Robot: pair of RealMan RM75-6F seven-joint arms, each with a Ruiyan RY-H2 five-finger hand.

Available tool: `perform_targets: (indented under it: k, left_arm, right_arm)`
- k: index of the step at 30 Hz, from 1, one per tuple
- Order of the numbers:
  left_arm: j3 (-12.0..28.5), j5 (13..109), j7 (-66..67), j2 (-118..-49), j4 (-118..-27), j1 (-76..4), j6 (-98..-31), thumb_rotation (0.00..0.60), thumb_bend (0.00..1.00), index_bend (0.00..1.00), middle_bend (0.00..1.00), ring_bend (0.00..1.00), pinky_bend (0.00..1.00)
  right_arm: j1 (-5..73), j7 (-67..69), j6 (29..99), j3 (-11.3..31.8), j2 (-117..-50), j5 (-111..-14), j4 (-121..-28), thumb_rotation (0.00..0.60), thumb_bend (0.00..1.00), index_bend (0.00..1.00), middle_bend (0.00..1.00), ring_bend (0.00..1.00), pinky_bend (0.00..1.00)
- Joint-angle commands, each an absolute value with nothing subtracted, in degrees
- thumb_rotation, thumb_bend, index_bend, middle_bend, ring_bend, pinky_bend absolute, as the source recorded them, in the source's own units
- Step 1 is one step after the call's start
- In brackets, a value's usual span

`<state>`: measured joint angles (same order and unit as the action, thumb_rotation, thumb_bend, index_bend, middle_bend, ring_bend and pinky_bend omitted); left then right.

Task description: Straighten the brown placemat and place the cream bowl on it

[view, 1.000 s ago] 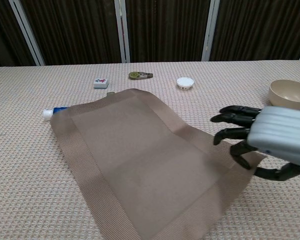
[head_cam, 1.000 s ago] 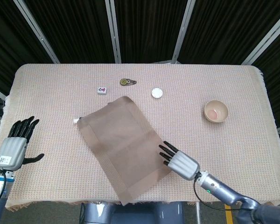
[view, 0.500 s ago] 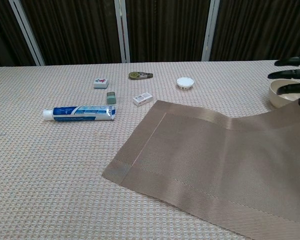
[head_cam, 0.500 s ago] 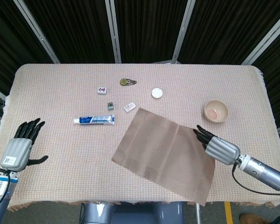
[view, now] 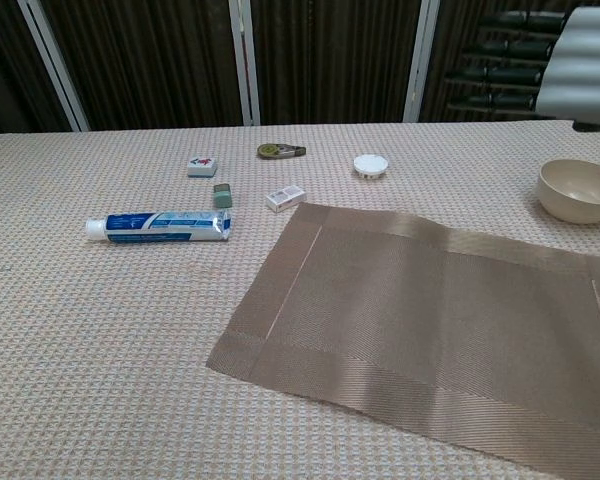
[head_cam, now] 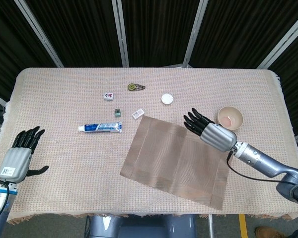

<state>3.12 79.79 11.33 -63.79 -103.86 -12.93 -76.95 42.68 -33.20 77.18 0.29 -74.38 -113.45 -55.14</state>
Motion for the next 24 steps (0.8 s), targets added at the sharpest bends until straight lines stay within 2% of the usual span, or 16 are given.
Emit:
perform_targets:
  k: [1,6,11,18,24]
  left_arm:
    - [2.91,80.18,11.31,-63.83,-103.89,-12.95,-76.87,0.6,0.0,0.0,0.0,0.0,0.0]
    - [2.39,81.76,11.43,-63.99,-104.35,-13.12,-76.79,0.6,0.0,0.0,0.0,0.0,0.0]
    - [1.29,84.71,11.73,-64.87,-103.66,-13.87,-75.83,0.6,0.0,0.0,0.0,0.0,0.0]
    - [-0.8,93.09,7.15,-69.62,-95.52,-17.19,-72.97,0.6,0.0,0.03,0.0,0.0,0.0]
    - [-1.85,99.86,2.4,-75.01,-86.36,-21.92,-69.89,0.6,0.05,0.14,0.0,0.0,0.0]
  right_arm:
    - [40.54,-33.38,84.22,3.86,-71.75,-111.03,-58.6,0.6,0.0,0.0,0.0,0.0,0.0]
    - [37.06,-32.44,88.68,5.58,-65.77,-108.0,-64.57,0.6,0.0,0.0,0.0,0.0,0.0]
    - [30.2,-26.85,91.64,6.23,-61.95,-100.22,-72.51,0.6,0.0,0.0,0.0,0.0,0.0]
    - [20.59,-12.48,93.56,6.18,-61.0,-87.9,-83.45,0.6,0.0,0.0,0.0,0.0,0.0]
    - [15.52,-5.74,93.18,4.71,-62.31,-82.98,-88.61,0.6,0.0,0.0,0.0,0.0,0.0]
